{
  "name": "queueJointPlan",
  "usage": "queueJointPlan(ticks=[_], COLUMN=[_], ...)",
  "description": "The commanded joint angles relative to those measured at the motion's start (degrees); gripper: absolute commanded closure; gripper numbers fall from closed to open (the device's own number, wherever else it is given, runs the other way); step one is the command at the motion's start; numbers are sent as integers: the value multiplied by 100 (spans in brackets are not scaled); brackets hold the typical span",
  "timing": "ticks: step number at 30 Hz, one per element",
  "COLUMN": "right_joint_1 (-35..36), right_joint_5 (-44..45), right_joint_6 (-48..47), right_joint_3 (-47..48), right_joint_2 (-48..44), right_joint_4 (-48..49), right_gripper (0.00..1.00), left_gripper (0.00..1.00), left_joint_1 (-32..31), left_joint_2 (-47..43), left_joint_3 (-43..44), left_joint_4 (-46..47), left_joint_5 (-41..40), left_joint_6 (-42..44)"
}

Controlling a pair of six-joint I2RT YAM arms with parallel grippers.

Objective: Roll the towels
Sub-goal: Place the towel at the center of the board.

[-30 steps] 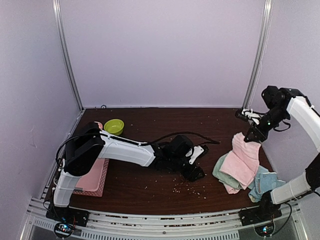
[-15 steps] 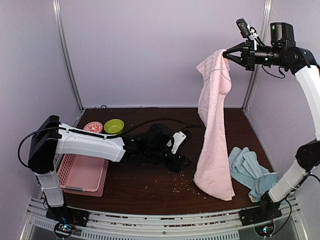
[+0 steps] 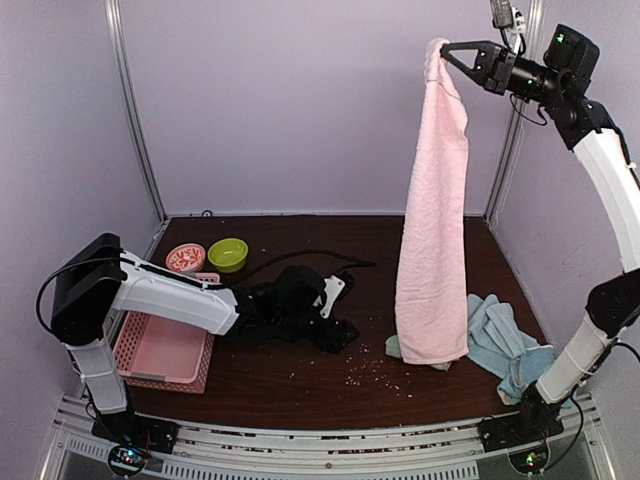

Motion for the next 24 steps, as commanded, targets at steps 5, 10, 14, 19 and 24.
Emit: queueJointPlan(ticks=[5, 10, 14, 19, 24], right_joint_1=[244, 555, 982, 1527, 954], right_joint_5=[-562, -89, 191, 1331, 1689], right_joint_6=[3364, 2311, 1413, -1031, -1956], right_joint_3=[1476, 797, -154, -633, -1736], right_joint_2=[1221, 1714, 1795, 1656, 843], right_joint_4=[4590, 3278, 2276, -322, -1684], right_gripper=[100, 100, 100, 66, 32], left_gripper=[29, 30, 30, 28, 27], left_joint_1=[100, 102, 104, 102, 110], left_joint_2=[-1367, -1878, -2460, -3027, -2723], left_joint_3=[-556, -868, -1559, -2205, -1971], left_joint_4=[497, 444, 611, 762, 516], left_joint_5=[-521, -986, -1451, -1736, -1702], left_joint_6=[40, -140, -478, -449, -186])
